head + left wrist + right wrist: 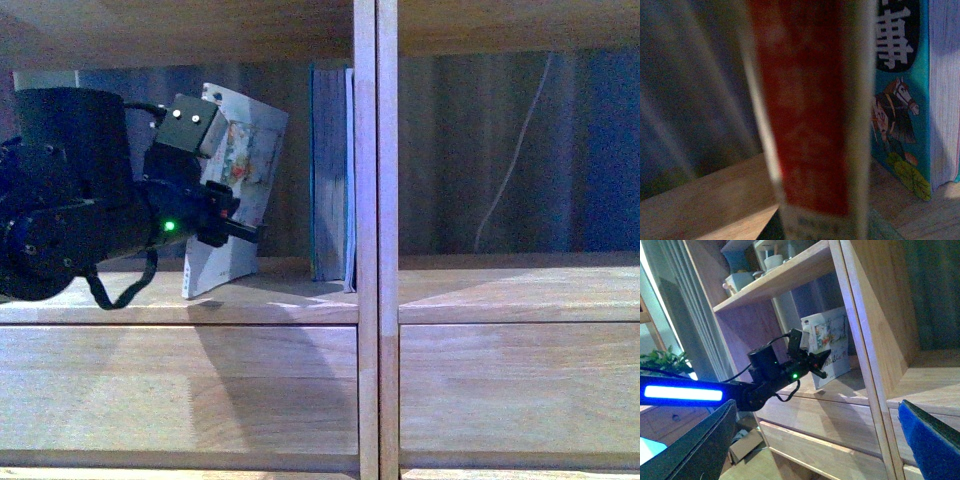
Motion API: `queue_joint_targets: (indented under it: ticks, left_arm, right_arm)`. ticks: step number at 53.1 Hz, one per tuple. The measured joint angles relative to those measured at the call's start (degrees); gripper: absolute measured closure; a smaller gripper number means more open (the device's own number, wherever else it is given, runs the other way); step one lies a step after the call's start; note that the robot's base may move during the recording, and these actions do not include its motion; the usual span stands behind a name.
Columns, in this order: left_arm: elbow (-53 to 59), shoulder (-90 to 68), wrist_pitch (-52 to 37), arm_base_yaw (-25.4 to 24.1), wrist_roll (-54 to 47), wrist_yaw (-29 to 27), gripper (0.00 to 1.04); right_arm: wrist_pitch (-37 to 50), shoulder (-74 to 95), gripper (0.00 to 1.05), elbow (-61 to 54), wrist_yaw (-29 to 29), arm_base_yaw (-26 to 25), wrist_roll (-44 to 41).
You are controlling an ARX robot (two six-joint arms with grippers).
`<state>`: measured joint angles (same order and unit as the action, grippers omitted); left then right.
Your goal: Organize books on shelf
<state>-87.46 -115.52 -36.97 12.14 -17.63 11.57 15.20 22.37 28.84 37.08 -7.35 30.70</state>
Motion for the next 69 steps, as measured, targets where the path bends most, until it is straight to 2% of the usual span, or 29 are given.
queue_joint_targets:
  ticks: [14,30,45,59,69]
  left_arm:
    - [-2.0,-1.6,-2.1,3.3,-2.1,-5.5,0.97]
    - [-4.9,-1.9,-1.7,4.2,-4.0,-9.4,0.48]
    - [-3.7,-1.0,-2.2,4.2,-2.1,-8.5,0.07]
    - [-0.5,1.9,-2.1,4.7,-1.2,-7.2,0.07]
    - [-0.2,2.1,2.1,4.9,-1.1,-7.3,0.07]
  right_arm:
    - [0.0,0.0,0.07,0.0,0.0,0.0,0.0]
    - [0.0,0.0,0.07,0.0,0.0,0.0,0.0]
    - [0.0,0.0,0.07,0.0,0.0,0.0,0.0]
    - [0.0,0.0,0.07,0.0,0.0,0.0,0.0]
    - [0.0,0.0,0.07,0.0,0.0,0.0,0.0]
